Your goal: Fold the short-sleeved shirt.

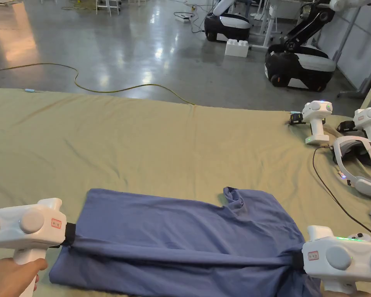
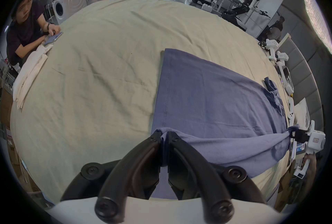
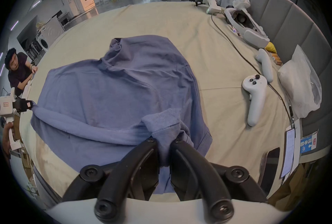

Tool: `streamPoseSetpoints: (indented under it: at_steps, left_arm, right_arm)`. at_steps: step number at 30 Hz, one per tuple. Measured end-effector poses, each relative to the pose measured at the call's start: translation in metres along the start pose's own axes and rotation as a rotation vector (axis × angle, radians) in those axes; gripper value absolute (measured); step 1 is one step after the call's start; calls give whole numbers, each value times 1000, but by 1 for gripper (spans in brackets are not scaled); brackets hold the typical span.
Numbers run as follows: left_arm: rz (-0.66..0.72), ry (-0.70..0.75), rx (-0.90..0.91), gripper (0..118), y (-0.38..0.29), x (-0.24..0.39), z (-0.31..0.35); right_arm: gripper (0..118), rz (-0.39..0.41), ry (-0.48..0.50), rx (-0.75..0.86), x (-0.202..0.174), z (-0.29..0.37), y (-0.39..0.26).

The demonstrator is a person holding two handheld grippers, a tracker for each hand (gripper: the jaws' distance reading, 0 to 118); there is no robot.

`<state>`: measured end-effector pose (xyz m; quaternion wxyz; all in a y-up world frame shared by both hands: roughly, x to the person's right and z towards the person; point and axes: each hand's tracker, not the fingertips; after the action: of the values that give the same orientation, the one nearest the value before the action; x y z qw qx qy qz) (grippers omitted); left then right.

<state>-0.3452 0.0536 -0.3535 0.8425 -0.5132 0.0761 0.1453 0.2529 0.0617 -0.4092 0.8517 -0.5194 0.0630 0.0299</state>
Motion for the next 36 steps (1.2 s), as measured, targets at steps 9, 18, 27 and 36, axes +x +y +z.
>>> streamPoseSetpoints:
  at_steps: [9,18,27,36]
  left_arm:
    - [-6,-68,135,44,-7,8,49]
    - [-98,-81,611,44,-72,63,146]
    - [-186,24,831,12,-129,101,186]
    - [-145,57,726,0,-135,79,177]
  right_arm:
    - [62,13,-31,264,-16,56,-11]
    - [59,-23,6,792,-92,149,-52]
    - [0,-20,14,959,-124,178,-75]
    - [0,26,-20,972,-131,181,-80]
